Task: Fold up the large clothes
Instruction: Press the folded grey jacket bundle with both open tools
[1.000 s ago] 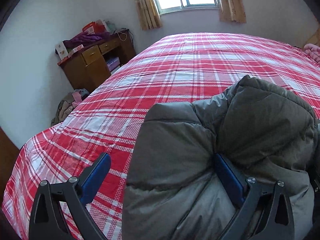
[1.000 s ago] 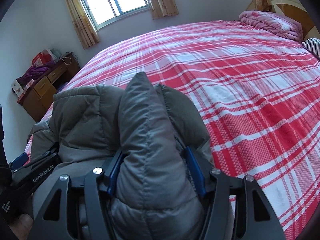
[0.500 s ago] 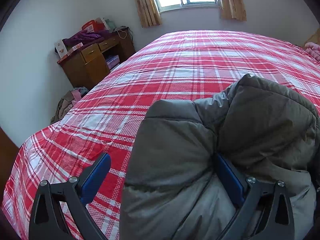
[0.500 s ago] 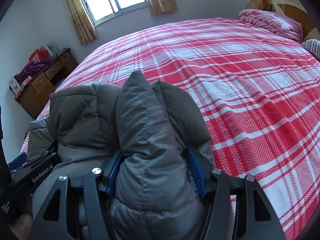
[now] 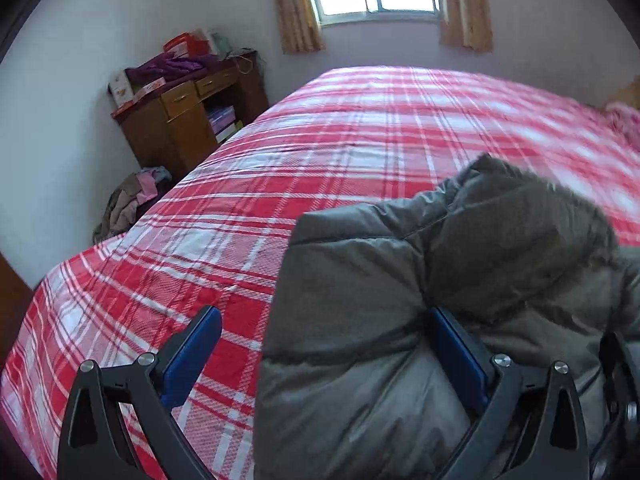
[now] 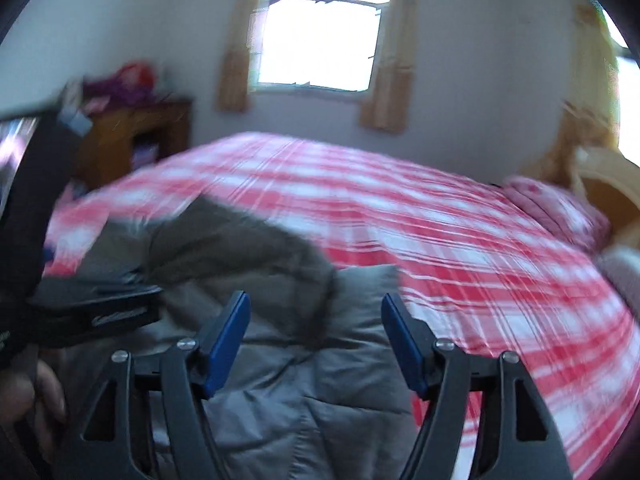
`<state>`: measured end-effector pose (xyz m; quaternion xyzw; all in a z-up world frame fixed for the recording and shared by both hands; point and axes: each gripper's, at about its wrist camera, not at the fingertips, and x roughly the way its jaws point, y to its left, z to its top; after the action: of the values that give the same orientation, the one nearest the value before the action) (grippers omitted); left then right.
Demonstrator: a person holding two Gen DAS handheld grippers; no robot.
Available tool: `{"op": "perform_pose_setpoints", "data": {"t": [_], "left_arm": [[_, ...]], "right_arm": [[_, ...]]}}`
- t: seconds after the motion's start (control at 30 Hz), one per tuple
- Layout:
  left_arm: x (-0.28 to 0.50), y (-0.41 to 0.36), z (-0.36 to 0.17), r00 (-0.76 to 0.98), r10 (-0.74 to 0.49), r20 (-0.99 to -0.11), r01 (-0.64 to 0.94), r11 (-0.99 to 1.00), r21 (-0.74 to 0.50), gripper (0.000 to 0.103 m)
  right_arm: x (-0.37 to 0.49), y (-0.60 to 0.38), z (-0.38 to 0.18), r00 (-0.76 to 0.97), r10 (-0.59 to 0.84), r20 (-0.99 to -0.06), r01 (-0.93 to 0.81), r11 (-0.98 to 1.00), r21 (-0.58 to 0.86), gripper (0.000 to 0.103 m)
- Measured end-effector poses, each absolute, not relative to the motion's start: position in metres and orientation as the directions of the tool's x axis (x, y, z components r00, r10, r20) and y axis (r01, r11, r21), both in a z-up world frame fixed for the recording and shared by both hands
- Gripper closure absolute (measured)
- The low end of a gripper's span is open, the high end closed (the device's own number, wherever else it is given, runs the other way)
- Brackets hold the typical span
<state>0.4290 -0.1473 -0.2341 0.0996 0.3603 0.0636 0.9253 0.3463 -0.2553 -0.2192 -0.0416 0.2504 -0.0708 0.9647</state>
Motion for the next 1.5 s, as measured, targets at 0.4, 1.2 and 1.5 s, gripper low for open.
{"op": "perform_pose_setpoints", "data": {"t": [0.4, 1.2, 1.5], "left_arm": [[0.438, -0.143, -0.253, 0.709, 0.158, -0.687, -0.054, 0.984, 0.170, 0.001], [0.447, -0.147, -0.263, 0.691, 0.206, -0.693, -0.057, 0.971, 0.232, 0.001], [0.446, -0.149, -0.264, 0.692, 0.210, -0.691, -0.058, 0.970, 0.237, 0.001]], "right_arm": [[0.380, -0.293, -0.258, 0.775, -0.066, -0.629, 0.105, 0.994, 0.024, 0.030], [0.386, -0.293, -0.269, 0.712, -0.038, -0.701, 0.110, 0.992, 0.058, 0.025], [0.387, -0.291, -0.270, 0.708, -0.049, -0.704, 0.115, 0.992, 0.047, 0.024]]}}
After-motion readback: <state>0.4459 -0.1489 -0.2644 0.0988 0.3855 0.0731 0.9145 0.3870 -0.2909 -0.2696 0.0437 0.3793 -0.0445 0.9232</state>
